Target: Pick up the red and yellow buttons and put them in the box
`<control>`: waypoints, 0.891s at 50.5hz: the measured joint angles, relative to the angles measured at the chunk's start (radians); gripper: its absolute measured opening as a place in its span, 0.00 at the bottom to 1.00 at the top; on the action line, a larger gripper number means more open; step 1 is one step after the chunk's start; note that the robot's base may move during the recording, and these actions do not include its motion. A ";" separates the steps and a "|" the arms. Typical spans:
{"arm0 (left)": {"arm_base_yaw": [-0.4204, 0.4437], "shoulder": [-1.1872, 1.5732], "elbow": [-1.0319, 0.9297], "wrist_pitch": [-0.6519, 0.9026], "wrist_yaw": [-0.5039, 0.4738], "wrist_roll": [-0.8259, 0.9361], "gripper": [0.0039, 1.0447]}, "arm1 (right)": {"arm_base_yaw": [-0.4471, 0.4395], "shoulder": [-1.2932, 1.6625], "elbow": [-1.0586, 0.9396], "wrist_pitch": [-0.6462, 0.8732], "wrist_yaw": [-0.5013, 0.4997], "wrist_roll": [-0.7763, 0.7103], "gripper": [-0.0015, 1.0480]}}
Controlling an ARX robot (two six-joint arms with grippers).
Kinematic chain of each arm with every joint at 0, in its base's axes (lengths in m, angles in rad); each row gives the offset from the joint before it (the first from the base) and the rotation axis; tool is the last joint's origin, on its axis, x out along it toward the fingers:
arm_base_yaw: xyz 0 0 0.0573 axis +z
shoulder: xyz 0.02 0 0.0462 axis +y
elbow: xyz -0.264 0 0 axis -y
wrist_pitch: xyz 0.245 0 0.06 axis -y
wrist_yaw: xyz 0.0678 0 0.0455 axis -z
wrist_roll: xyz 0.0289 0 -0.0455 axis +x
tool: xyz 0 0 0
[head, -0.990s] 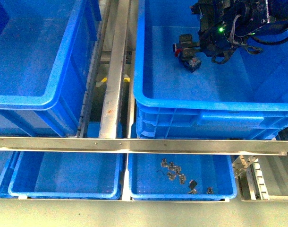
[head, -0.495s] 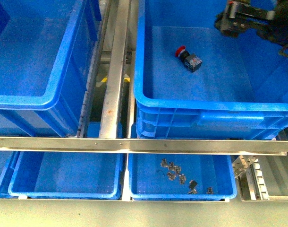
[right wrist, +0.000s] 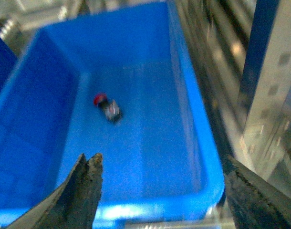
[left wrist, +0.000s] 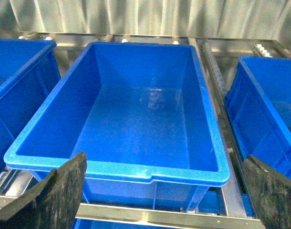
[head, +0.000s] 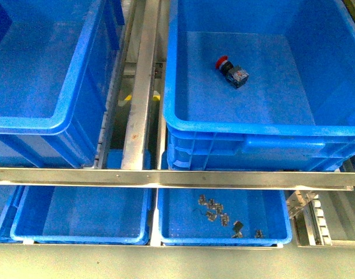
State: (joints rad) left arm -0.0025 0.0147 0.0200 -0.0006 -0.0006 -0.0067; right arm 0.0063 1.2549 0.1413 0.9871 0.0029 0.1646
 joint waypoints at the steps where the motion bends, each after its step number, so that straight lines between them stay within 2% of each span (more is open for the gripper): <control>1: 0.000 0.000 0.000 0.000 0.000 0.000 0.93 | -0.001 -0.029 -0.008 0.044 -0.001 -0.039 0.62; 4: 0.000 0.000 0.000 0.000 0.001 0.000 0.93 | -0.002 -0.108 -0.019 0.050 -0.002 -0.101 0.48; 9: 0.000 0.000 0.000 0.000 0.000 0.000 0.93 | -0.004 -0.206 -0.072 -0.034 -0.002 -0.140 0.23; 15: 0.000 0.000 0.000 0.000 0.001 0.000 0.93 | -0.005 -0.306 -0.092 -0.101 -0.002 -0.153 0.03; 32: 0.000 0.000 0.000 0.000 0.001 0.001 0.93 | -0.005 -0.607 -0.120 -0.360 -0.003 -0.159 0.04; 45: 0.000 0.000 0.000 0.000 0.001 0.001 0.93 | -0.005 -0.766 -0.120 -0.504 -0.003 -0.159 0.04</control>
State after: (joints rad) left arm -0.0025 0.0147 0.0200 -0.0006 0.0002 -0.0059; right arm 0.0010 0.4892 0.0212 0.4831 -0.0002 0.0059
